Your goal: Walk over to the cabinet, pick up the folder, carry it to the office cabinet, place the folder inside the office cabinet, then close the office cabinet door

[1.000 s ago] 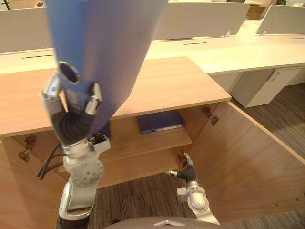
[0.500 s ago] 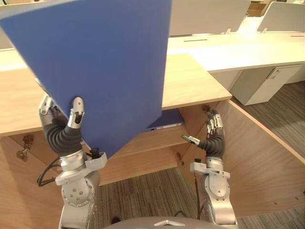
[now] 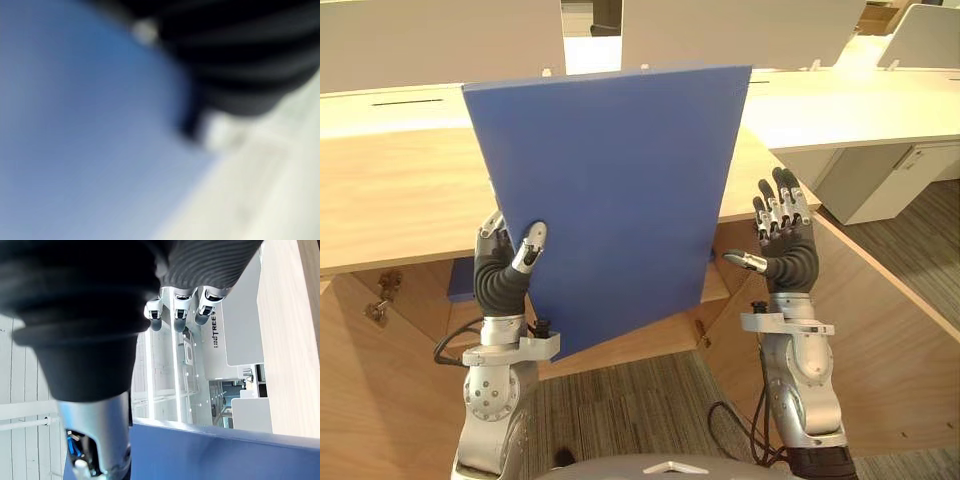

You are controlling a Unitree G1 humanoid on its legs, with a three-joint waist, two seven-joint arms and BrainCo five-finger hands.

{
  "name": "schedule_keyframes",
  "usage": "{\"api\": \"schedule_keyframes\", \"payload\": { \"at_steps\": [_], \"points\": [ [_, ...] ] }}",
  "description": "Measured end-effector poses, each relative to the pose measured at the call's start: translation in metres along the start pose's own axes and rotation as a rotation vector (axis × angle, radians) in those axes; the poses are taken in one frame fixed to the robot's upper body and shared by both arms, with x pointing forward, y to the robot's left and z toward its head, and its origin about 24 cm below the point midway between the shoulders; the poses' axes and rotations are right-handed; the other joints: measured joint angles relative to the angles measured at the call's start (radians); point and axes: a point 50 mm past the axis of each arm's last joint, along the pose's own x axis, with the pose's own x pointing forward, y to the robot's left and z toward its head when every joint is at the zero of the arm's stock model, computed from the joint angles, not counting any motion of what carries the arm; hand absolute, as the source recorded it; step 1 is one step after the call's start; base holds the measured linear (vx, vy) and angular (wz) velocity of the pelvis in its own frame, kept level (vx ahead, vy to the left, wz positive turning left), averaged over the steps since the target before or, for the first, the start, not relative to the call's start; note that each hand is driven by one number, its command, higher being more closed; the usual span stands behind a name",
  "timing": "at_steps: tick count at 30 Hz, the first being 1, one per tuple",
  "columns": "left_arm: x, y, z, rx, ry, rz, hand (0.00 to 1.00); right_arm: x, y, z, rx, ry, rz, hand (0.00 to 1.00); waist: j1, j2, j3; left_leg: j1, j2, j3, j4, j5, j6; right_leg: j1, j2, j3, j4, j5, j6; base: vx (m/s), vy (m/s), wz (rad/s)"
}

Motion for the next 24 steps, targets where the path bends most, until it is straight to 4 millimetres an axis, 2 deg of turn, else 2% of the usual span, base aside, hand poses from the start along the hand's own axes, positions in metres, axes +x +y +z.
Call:
{"api": "schedule_keyframes", "payload": {
  "at_steps": [7,11,19,20,24],
  "points": [
    [-0.001,0.000,-0.007,0.015,0.030,-0.057,1.00,0.003,0.002,0.000,-0.005,0.016,0.114,0.00,0.001,0.000,0.000,-0.012,0.000,-0.006,0.000,0.005,0.002,-0.007,-0.001,-0.010,0.000,0.000,0.000,0.00,0.008,0.03],
    [0.000,0.000,-0.006,0.024,0.026,-0.077,1.00,0.000,0.004,-0.018,0.008,0.098,0.142,0.00,0.002,-0.001,0.001,-0.018,-0.001,-0.014,0.000,0.009,0.003,-0.008,0.000,-0.016,-0.001,0.001,0.000,0.00,0.009,0.05],
    [0.004,-0.006,-0.005,0.033,0.011,-0.169,1.00,0.000,0.017,-0.033,-0.005,0.200,0.334,0.00,0.008,-0.001,0.001,-0.022,-0.001,-0.017,0.000,0.011,0.004,-0.010,0.000,-0.018,-0.002,0.002,0.000,0.00,0.000,0.00],
    [0.005,-0.005,-0.005,0.041,0.010,-0.176,1.00,0.000,0.019,-0.034,-0.008,0.212,0.369,1.00,0.008,-0.001,0.001,-0.022,-0.001,-0.017,0.000,0.011,0.004,-0.010,0.000,-0.018,-0.002,0.002,0.000,0.00,0.000,0.00],
    [0.005,-0.004,-0.004,0.057,0.013,-0.195,1.00,0.000,0.020,-0.044,-0.027,0.274,0.433,1.00,0.009,-0.002,0.002,-0.026,0.000,-0.018,0.000,0.013,0.004,-0.014,0.000,-0.018,-0.001,0.002,0.000,0.00,0.000,0.00]
  ]
}}
